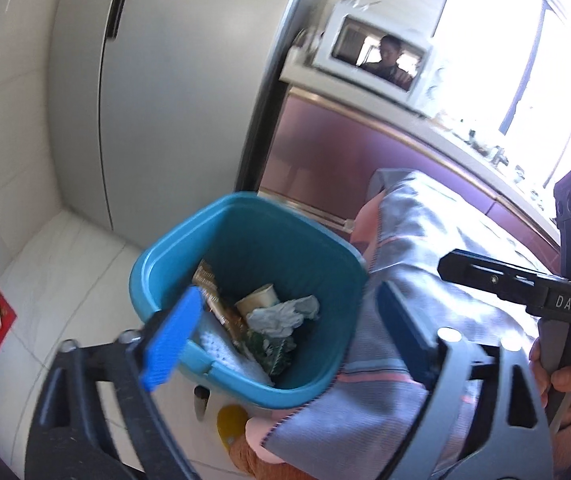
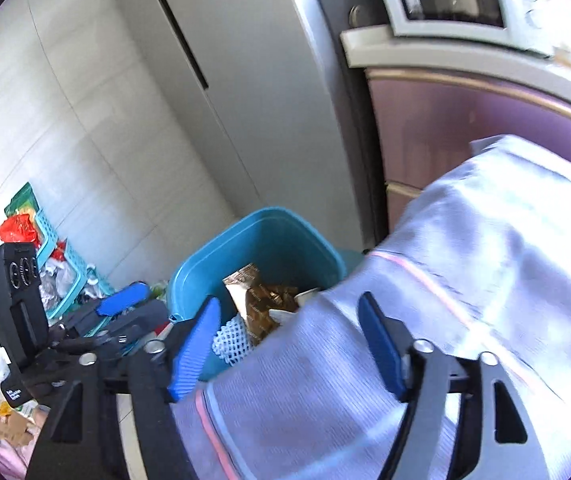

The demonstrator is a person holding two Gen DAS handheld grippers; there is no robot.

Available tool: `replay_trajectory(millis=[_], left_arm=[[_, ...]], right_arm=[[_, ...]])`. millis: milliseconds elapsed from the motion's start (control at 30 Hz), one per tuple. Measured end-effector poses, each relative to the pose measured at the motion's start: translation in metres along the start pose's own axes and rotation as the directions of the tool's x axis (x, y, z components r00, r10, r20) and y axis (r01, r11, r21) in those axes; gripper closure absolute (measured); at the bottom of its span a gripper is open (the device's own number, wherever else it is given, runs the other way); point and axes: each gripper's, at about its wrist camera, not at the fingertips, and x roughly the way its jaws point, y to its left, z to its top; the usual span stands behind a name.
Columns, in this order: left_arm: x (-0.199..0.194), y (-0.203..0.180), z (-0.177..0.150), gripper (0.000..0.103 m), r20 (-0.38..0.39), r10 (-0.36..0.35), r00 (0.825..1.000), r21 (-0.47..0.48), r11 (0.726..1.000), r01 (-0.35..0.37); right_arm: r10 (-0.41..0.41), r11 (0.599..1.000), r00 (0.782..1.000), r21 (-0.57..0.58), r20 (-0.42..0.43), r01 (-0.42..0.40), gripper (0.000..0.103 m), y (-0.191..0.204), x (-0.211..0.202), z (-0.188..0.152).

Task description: Collect trash

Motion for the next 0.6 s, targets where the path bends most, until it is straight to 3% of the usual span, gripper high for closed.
replay_trajectory(millis=[67, 133, 300, 600], left_arm=[[-0.010, -0.013, 0.000, 0.006, 0.036, -0.005, 0.999, 0.026, 1.000, 0.004], [-0.017, -0.023, 0.000, 0.006, 0.062, 0.008, 0.998, 0.031, 0.999, -0.010], [-0.033, -0.053, -0.002, 0.006, 0.129, 0.026, 0.991, 0.059, 0.998, -0.034], [-0.053, -0.114, -0.007, 0.006, 0.202, -0.039, 0.979, 0.133, 0.991, 0.012]], right_arm=[[-0.030, 1.000, 0.998, 0.005, 0.048, 0.029, 0.013, -0.005, -0.020, -0.007], [-0.072, 0.997, 0.993, 0.006, 0.089, 0.072, 0.007, -0.011, -0.039, -0.015], [-0.192, 0.981, 0.963, 0.024, 0.187, 0.191, 0.007, -0.022, -0.086, -0.038], [-0.370, 0.928, 0.854, 0.099, 0.366, 0.360, 0.007, -0.035, -0.162, -0.079]])
